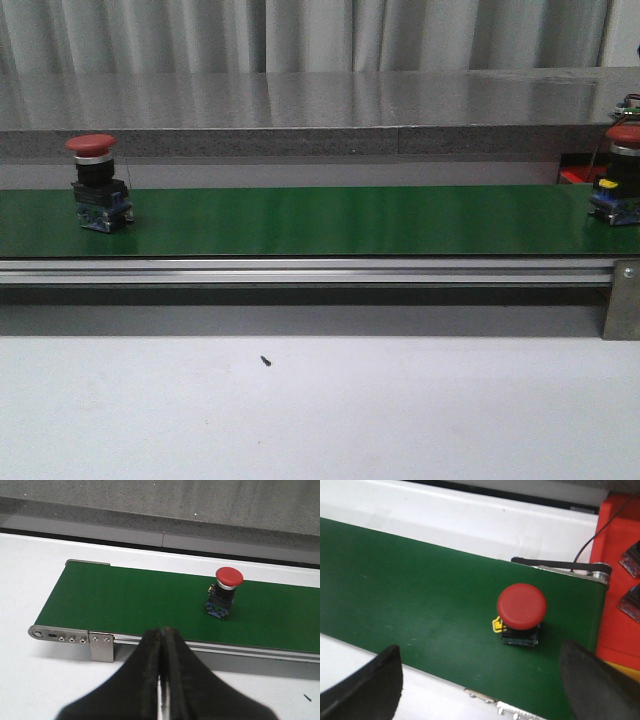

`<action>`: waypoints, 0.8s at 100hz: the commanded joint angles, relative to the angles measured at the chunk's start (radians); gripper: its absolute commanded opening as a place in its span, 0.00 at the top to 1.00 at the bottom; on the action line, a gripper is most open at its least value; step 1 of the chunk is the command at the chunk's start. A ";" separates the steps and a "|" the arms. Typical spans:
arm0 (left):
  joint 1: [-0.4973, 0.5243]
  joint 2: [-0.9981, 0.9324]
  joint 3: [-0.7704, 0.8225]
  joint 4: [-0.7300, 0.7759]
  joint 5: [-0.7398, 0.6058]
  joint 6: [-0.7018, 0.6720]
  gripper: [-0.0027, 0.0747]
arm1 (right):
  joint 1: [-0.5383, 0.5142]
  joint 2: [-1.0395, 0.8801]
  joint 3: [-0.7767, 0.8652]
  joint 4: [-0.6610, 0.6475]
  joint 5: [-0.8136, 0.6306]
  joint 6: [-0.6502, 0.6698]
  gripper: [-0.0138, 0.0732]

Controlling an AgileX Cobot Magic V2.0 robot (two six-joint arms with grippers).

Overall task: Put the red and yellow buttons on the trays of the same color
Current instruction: 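Grasp the first red button at the belt end with the right gripper, then carry the red button onto the red tray and open the right gripper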

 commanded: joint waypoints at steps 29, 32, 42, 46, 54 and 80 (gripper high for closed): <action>-0.007 0.005 -0.027 -0.029 -0.051 -0.001 0.99 | -0.005 0.300 -0.211 -0.024 -0.105 0.000 0.12; -0.007 0.005 -0.027 -0.029 -0.051 -0.001 0.99 | -0.006 0.326 -0.218 -0.024 -0.105 0.000 0.12; -0.007 0.005 -0.027 -0.038 -0.049 -0.001 0.99 | -0.020 0.386 -0.223 -0.026 -0.082 0.030 0.16; -0.007 0.005 -0.027 -0.045 -0.047 -0.001 0.99 | -0.027 0.406 -0.223 -0.025 -0.056 0.057 0.23; -0.007 0.005 -0.027 -0.054 -0.045 -0.001 0.99 | -0.036 0.419 -0.223 -0.027 -0.013 0.095 0.49; -0.007 0.005 -0.027 -0.056 -0.043 -0.001 0.99 | -0.044 0.394 -0.322 -0.051 0.055 0.101 0.84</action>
